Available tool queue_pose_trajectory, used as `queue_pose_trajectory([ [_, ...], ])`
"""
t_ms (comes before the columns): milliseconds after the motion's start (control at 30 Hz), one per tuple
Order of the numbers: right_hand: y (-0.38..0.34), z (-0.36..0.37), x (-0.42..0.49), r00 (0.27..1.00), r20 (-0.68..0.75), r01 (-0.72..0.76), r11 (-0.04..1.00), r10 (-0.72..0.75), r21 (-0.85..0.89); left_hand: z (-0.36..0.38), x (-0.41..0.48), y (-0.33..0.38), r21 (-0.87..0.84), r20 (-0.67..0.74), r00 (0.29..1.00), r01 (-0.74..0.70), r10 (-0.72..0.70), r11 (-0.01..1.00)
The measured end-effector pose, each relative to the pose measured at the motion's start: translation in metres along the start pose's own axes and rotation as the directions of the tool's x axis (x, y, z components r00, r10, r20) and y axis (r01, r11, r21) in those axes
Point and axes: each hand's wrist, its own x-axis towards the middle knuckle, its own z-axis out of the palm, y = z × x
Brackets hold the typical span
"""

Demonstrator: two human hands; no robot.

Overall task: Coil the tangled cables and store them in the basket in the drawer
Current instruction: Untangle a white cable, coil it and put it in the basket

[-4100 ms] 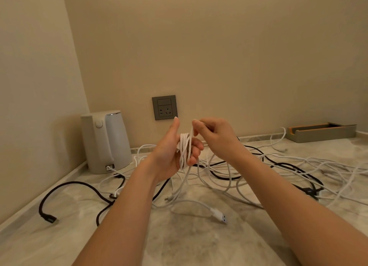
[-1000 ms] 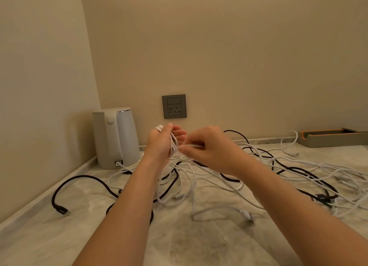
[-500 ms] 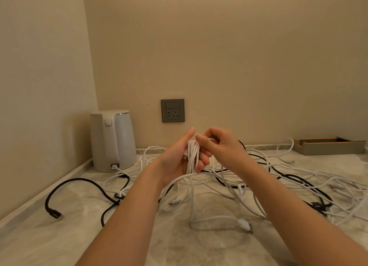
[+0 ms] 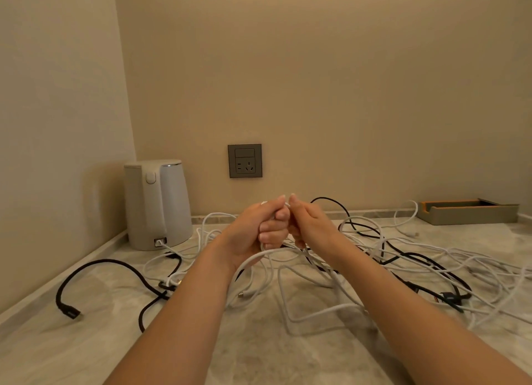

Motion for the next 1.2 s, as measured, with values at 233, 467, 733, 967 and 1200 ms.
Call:
queue_pose_trajectory([
  [233,-0.003,0.009,-0.002,0.992,0.094,-0.036,0.915,0.081,-0.402,-0.005,0.004,0.004,-0.245,-0.132,0.983,-0.158,0.128,0.957],
  [467,-0.018,0.012,-0.013,0.969,0.245,0.214,0.483,0.001,-0.849,-0.021,0.0,0.023,-0.484,-0.378,0.894,-0.411,0.24,0.772],
  [733,-0.036,0.02,-0.017,0.941,0.297,0.335,0.337,-0.162,-0.88,-0.029,0.002,0.022,-0.449,-0.523,0.831,-0.459,0.192,0.766],
  [967,-0.025,-0.002,-0.009,0.995,-0.028,0.006,0.358,-0.091,-0.934,-0.019,-0.003,0.015,-0.314,-0.262,0.959,-0.19,0.107,0.93],
  [1200,-0.037,0.005,-0.009,0.923,0.025,0.356,0.826,-0.384,-0.436,0.004,-0.002,0.013,-0.182,0.113,0.994,0.023,-0.003,0.983],
])
